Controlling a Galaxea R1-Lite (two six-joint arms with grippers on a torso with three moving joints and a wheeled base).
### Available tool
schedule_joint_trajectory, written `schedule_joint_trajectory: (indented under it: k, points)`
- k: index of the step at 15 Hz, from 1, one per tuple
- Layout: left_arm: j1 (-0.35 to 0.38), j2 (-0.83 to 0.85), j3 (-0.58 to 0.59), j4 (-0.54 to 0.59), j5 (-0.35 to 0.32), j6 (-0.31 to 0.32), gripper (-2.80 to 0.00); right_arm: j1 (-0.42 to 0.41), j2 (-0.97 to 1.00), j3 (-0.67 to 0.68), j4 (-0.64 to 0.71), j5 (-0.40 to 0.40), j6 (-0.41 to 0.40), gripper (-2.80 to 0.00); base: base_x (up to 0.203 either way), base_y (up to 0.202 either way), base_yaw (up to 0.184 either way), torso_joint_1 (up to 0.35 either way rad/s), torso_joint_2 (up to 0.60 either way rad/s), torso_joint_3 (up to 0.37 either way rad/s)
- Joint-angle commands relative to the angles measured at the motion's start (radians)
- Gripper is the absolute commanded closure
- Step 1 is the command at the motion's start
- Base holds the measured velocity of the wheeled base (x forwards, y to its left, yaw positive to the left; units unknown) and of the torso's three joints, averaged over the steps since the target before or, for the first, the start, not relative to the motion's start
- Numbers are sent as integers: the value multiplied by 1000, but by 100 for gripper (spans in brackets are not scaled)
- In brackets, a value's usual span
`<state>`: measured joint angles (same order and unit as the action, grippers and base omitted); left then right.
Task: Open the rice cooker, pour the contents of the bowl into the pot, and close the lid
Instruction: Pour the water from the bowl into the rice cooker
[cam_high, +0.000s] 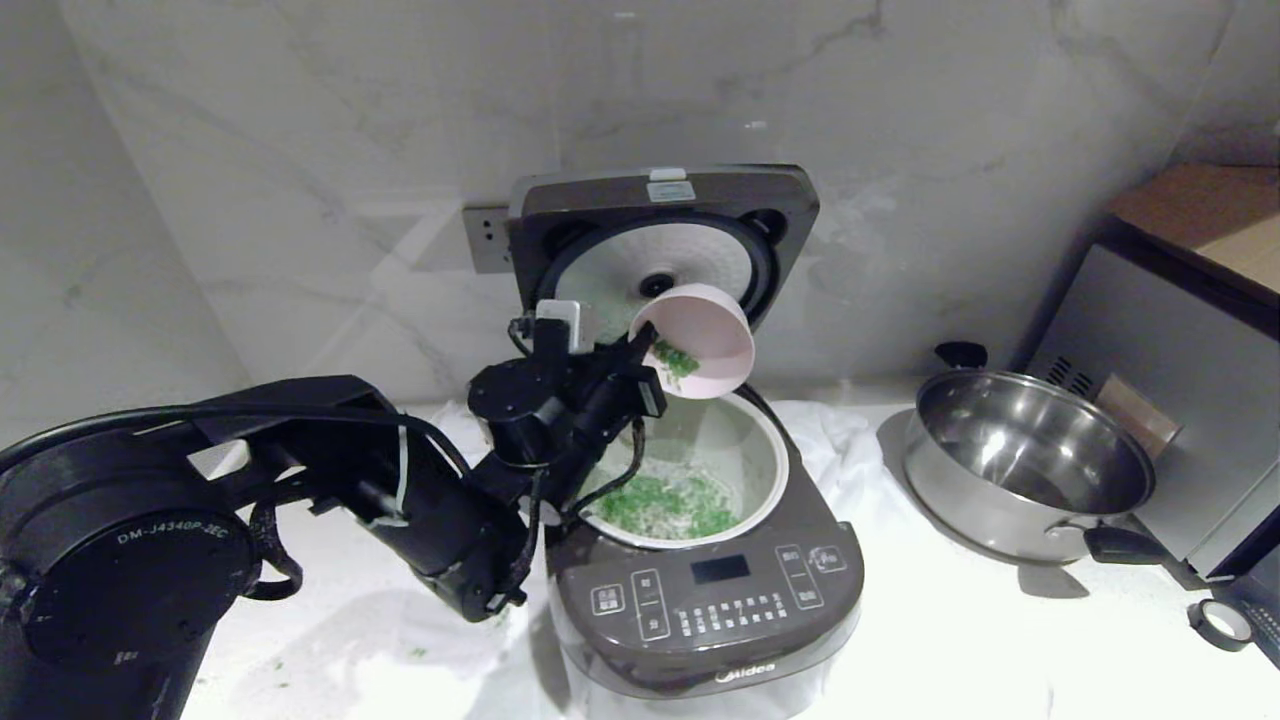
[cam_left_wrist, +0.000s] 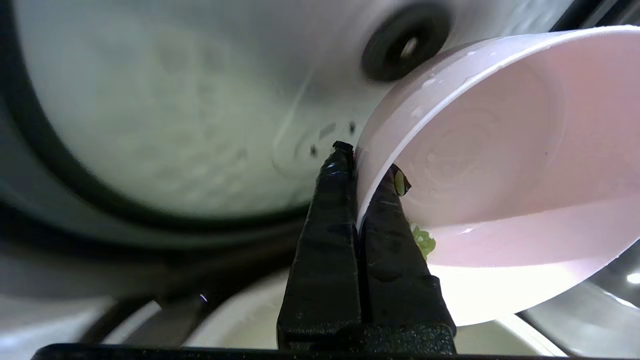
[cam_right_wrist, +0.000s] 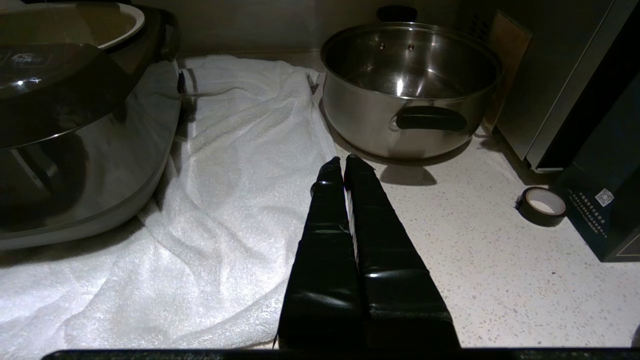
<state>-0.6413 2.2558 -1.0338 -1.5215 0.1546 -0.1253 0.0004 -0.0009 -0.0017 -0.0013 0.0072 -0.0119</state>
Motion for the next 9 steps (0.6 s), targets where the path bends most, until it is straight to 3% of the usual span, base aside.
schedule_joint_trajectory:
  k: [1,7,9]
  points:
    - [5,-27,3,-9,7,39,0,0,1,0,1,0,0,0,0,0,0,0,0,0]
    - [-9,-56,40,-9,33,211,0,1,1,0,0,0,0,0,0,0,0,0,0,0]
    - [-41,-39,43,-9,36,213,0,1,1,0,0,0,0,0,0,0,0,0,0,0]
